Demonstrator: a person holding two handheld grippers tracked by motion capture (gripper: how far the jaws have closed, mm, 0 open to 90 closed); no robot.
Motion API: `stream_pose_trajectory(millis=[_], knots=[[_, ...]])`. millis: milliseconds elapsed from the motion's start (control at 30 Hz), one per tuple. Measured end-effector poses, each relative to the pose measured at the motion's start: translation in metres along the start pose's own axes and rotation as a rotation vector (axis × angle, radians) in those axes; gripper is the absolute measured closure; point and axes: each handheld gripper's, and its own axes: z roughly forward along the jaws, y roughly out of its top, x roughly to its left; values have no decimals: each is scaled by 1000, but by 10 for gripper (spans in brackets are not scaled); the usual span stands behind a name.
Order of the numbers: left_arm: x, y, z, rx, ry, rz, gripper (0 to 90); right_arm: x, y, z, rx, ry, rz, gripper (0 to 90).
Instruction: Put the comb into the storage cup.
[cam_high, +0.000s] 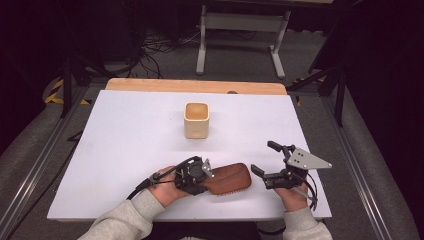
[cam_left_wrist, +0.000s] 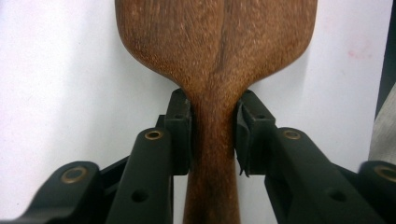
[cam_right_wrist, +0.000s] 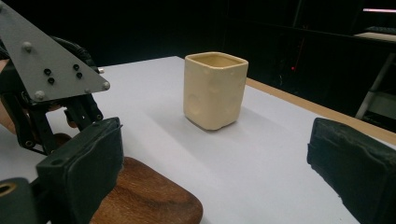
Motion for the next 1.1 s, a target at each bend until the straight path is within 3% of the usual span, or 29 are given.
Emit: stream_pose_trajectory(millis=[233,533,933,1100], knots=[[-1,0,-1,9,18,27,727,0,0,0,1,0,-2,42],[-6,-5,-6,-25,49,22,728,-1,0,0,-5,-4,4,42],[-2,-27,-35,-180,72,-49,727,-1,0,0,-9,-6,6,42],[-1,-37,-45,-275,97,-81,726,0,1,-1,-13,-5,6,42]])
